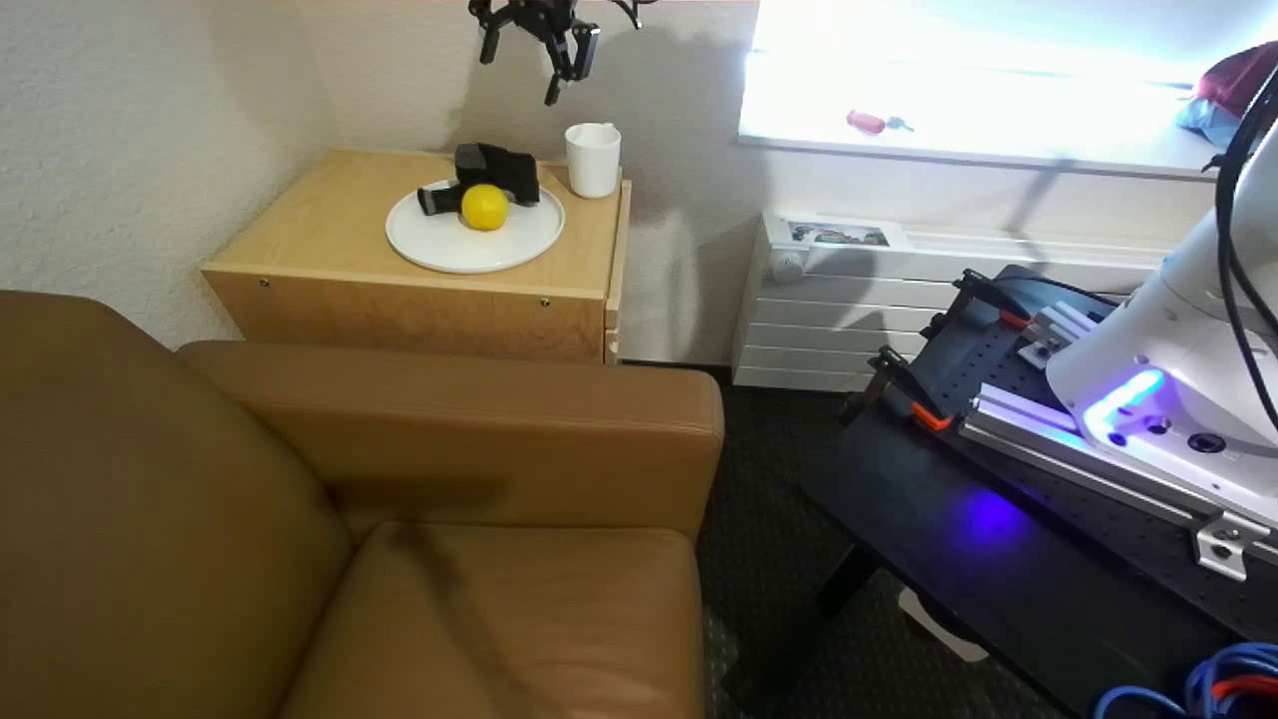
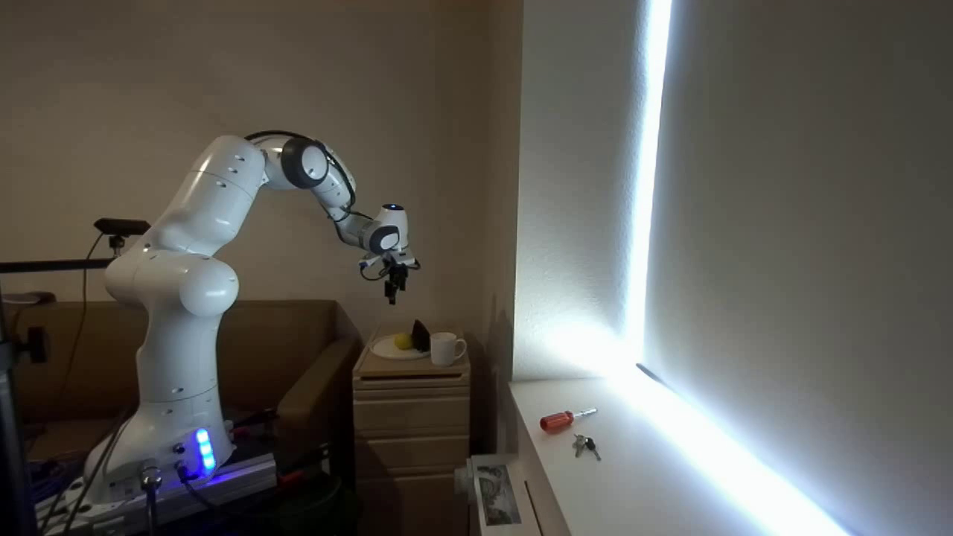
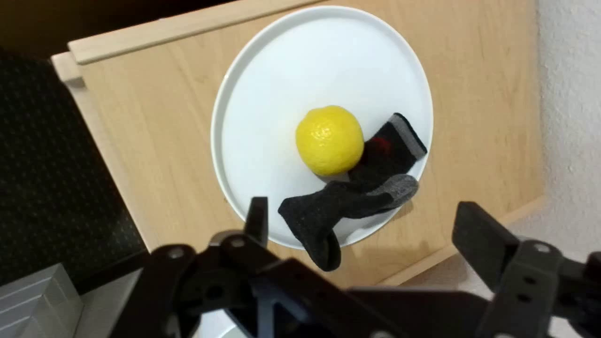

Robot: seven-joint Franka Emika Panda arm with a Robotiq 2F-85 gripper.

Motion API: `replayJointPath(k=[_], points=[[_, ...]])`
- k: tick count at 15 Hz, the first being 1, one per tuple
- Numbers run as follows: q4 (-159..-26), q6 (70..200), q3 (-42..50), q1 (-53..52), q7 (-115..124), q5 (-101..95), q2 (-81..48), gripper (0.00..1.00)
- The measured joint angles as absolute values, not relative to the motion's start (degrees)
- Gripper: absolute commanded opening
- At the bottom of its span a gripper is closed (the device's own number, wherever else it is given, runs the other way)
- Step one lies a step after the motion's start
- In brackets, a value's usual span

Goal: Take the object and put it on the window seal

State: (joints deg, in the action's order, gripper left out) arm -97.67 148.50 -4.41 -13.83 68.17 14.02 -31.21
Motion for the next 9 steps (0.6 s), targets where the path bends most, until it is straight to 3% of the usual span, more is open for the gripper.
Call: replayJointPath(k=[9], points=[[-92.4,149.4,1.8,-16.3,81.3,10.7,-38.4,1.00]])
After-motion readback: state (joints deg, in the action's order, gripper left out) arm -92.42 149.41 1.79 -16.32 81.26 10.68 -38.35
